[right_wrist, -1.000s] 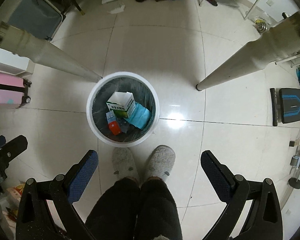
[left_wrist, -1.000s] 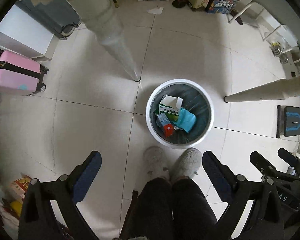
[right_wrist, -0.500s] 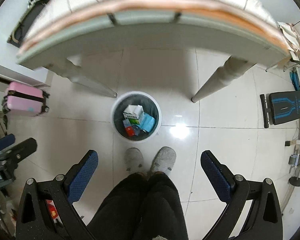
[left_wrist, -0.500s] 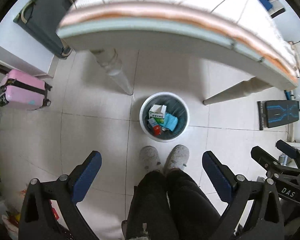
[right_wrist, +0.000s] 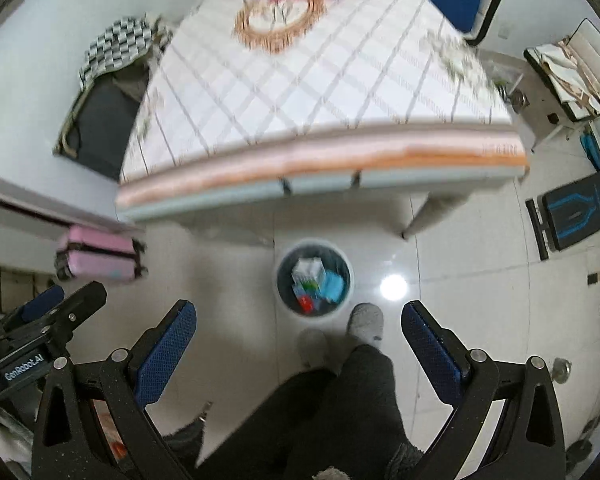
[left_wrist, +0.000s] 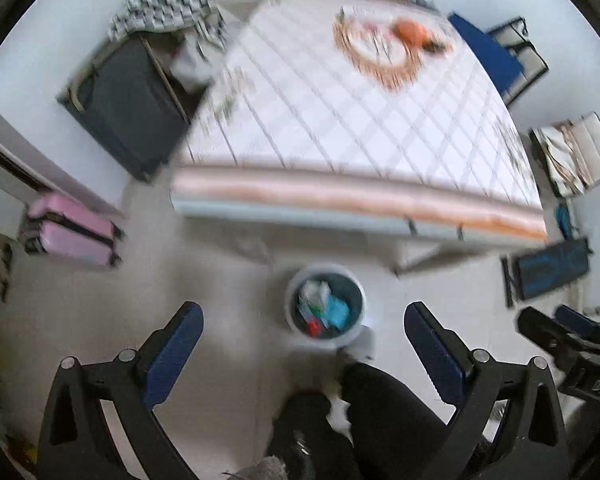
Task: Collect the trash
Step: 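Raise both tools back up over the table, then grasp the Dental Doctor toothpaste box with the left tool while the right tool grasps the orange bag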
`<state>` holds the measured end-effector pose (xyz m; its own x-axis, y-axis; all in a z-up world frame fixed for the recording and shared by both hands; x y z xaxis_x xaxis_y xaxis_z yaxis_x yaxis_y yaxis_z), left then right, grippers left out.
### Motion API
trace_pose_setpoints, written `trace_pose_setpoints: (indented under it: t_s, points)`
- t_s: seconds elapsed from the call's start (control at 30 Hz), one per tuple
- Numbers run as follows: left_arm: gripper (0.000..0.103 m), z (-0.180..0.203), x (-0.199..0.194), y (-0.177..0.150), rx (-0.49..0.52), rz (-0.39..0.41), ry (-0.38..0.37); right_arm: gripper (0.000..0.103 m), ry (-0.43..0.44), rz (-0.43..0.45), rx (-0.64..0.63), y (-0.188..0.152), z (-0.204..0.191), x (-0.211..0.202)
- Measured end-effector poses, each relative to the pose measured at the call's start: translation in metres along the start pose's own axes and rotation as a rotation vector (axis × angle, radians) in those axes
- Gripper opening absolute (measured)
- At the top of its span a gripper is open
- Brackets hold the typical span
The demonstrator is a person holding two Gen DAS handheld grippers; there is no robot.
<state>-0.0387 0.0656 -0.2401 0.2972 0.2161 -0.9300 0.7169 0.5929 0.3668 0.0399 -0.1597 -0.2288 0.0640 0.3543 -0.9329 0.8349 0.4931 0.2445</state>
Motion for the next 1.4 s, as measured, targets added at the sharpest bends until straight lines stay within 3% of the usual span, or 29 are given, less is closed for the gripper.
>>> trace_pose_setpoints:
  t_s: [0.1,0.23,0.4,0.6,0.73,0.9,1.0,1.07,1.2,1.27,1.4]
  points:
    - [0.103,0.005,-0.002,0.043,-0.003,0.067,0.034,0.103,0.002,0.054,0.01,0.056,0.0,-0.014]
    - [0.103,0.012,0.013,0.102,-0.026,0.085,0.07,0.103,-0.006,0.074,0.028,0.123,0.011,-0.01]
    - [0.103,0.028,0.048,0.187,-0.028,0.097,0.153,0.103,0.018,0.078,0.072,0.245,0.043,0.012]
    - [0.103,0.057,0.12,0.302,0.06,0.06,0.291,0.103,0.02,0.063,0.162,0.415,0.093,0.073]
    - [0.103,0.074,0.161,0.369,0.131,0.046,0.348,0.103,0.016,0.017,0.203,0.526,0.119,0.138]
    - [0.103,0.091,0.194,0.439,0.219,0.057,0.397,0.103,0.0,-0.063,0.164,0.615,0.124,0.217]
    - [0.103,0.102,0.211,0.472,0.302,0.056,0.416,0.102,0.006,-0.107,0.126,0.641,0.119,0.255]
    - [0.103,0.113,0.219,0.49,0.377,0.058,0.421,0.091,0.002,-0.123,0.094,0.647,0.114,0.27]
    - [0.103,0.139,0.235,0.523,0.56,0.067,0.425,0.032,-0.02,-0.083,-0.006,0.653,0.106,0.267]
    - [0.103,0.159,0.243,0.533,0.691,0.068,0.416,0.021,-0.008,-0.072,0.009,0.653,0.114,0.26]
    - [0.103,0.19,0.274,0.54,0.904,-0.012,0.353,0.02,-0.054,-0.028,0.085,0.665,0.157,0.242]
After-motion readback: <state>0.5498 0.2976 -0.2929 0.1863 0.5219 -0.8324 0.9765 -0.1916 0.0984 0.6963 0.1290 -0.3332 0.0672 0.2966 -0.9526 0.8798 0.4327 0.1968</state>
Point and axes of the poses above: each gripper's, at about its wrist camera, not at the fingertips, and x roughly the way its jaws point, z to its right, y to its top, the point moved 10 cm from there along x, roughly the way its jaws point, and after that the axes turned 1 degree about -z, right-handed, at the moved point
